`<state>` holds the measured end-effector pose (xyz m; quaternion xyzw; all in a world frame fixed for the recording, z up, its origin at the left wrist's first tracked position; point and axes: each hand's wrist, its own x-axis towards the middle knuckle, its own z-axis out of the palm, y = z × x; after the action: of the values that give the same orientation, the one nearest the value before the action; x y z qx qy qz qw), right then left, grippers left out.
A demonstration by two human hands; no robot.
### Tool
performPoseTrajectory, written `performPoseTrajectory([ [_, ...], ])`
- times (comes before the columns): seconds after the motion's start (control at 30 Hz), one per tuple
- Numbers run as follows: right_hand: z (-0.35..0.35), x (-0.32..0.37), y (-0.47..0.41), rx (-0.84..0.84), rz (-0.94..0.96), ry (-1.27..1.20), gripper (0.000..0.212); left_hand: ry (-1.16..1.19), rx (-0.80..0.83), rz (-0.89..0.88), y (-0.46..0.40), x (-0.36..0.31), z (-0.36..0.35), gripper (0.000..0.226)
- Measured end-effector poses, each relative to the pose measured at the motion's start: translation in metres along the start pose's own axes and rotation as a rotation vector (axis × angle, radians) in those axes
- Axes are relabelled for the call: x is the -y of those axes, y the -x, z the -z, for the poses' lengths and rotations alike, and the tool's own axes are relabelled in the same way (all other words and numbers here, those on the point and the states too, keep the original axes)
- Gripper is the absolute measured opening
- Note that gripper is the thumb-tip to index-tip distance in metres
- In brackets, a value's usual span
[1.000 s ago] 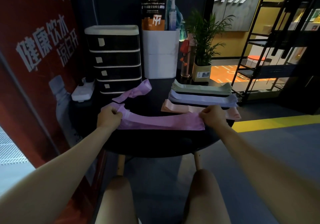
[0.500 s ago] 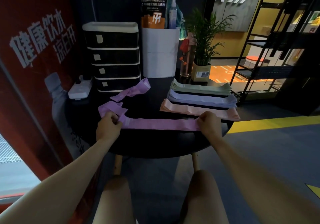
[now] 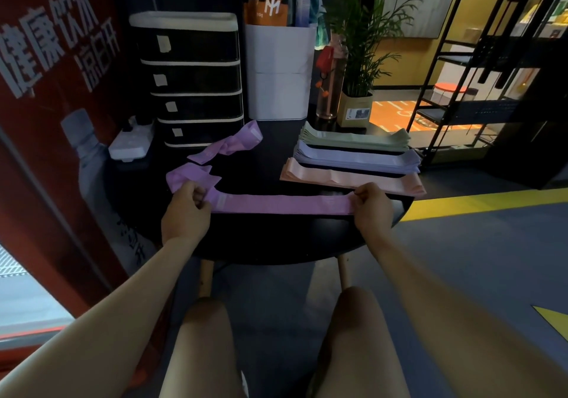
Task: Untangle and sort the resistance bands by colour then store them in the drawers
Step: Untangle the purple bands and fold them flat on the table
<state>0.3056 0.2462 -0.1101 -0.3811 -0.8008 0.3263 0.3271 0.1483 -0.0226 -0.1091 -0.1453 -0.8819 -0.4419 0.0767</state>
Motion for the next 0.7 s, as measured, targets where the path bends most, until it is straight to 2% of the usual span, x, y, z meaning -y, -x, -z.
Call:
performPoseTrajectory([
  [0.3, 0.006, -0.004, -0.004, -0.024, 0.088, 0.100, 0.007, -0.057, 0.008, -0.042, -0.003, 0.002, -0.005, 0.010],
  [0.37, 0.009, 0.001, -0.002, -0.070, 0.161, 0.126, 0.008, -0.038, 0.014, -0.032, -0.002, 0.001, -0.005, 0.008],
  [0.47, 0.008, 0.023, 0.010, -0.097, 0.381, 0.203, 0.011, -0.046, -0.001, -0.031, -0.003, 0.003, -0.004, 0.008],
  [0.57, -0.010, 0.049, 0.024, 0.082, 0.584, 0.184, 0.013, -0.061, -0.005, -0.026, -0.004, 0.007, -0.003, 0.010],
  [0.63, -0.025, 0.062, 0.031, 0.262, 0.657, 0.229, 0.024, -0.057, -0.005, -0.024, -0.004, 0.008, -0.004, 0.011],
  [0.7, -0.040, 0.072, 0.033, 0.367, 0.697, 0.280, 0.035, -0.049, -0.008, -0.025, -0.003, 0.007, -0.005, 0.009],
])
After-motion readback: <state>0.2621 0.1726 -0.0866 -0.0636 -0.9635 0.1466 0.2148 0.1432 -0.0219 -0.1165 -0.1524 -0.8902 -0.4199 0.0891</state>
